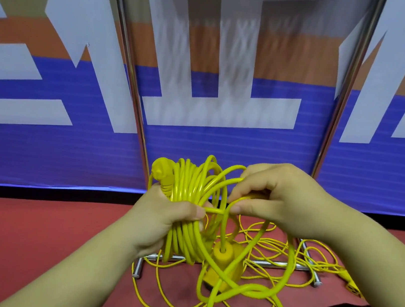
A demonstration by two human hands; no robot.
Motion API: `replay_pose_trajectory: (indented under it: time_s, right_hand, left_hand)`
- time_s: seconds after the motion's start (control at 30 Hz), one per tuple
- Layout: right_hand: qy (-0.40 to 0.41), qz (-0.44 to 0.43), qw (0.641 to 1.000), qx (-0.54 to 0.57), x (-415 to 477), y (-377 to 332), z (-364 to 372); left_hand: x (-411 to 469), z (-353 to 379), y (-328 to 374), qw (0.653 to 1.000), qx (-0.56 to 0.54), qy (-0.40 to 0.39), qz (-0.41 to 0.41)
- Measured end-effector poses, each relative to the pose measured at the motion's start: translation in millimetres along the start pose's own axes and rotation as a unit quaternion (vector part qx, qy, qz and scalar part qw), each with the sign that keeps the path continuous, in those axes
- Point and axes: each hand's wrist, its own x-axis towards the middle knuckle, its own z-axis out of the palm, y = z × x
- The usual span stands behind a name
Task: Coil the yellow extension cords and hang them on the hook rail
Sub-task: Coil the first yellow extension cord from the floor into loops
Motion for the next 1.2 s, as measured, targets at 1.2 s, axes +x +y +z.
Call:
replay_pose_trajectory:
  time_s: [1.2]
  right_hand:
    - [0.195,0.142,0.775,0.584,10,6,-14]
  left_hand:
    - [31,-23,-23,0.975,-0.038,0.195,-0.098]
